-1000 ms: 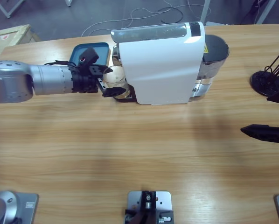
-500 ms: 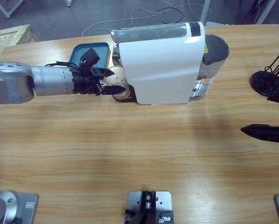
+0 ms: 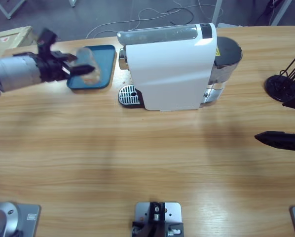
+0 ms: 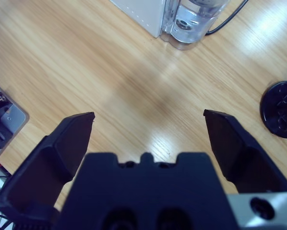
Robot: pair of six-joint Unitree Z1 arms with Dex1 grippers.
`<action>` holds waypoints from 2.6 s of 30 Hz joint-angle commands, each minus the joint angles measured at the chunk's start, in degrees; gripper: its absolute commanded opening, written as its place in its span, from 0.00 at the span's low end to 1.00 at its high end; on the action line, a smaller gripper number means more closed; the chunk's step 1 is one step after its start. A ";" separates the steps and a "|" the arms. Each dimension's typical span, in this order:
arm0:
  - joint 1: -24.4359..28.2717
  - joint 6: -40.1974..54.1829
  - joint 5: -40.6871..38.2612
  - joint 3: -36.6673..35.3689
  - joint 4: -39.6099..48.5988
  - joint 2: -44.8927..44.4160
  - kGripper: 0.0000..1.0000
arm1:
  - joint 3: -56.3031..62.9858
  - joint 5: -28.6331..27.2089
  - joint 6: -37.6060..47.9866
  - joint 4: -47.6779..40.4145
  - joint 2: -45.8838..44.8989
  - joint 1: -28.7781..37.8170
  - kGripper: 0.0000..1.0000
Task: Pour coffee
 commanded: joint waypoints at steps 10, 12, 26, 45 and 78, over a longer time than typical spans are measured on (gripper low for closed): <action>5.23 -7.00 5.74 -14.89 3.11 17.50 0.00 | -0.01 -0.04 -1.13 0.46 3.49 -0.62 1.00; 4.91 -6.97 5.56 -16.48 4.62 18.21 0.00 | -0.01 0.00 -1.13 0.37 3.54 -0.82 1.00; 4.68 -7.00 7.21 -23.77 19.23 21.23 0.00 | 0.08 0.05 -1.13 0.29 3.31 -1.98 1.00; 4.01 -7.44 6.53 -8.22 20.18 -8.23 0.99 | 0.87 -0.65 -1.18 0.02 -1.40 -2.33 1.00; -20.30 -16.97 3.93 0.08 56.88 -47.32 1.00 | -0.06 -4.54 -2.36 4.42 -9.82 -2.14 1.00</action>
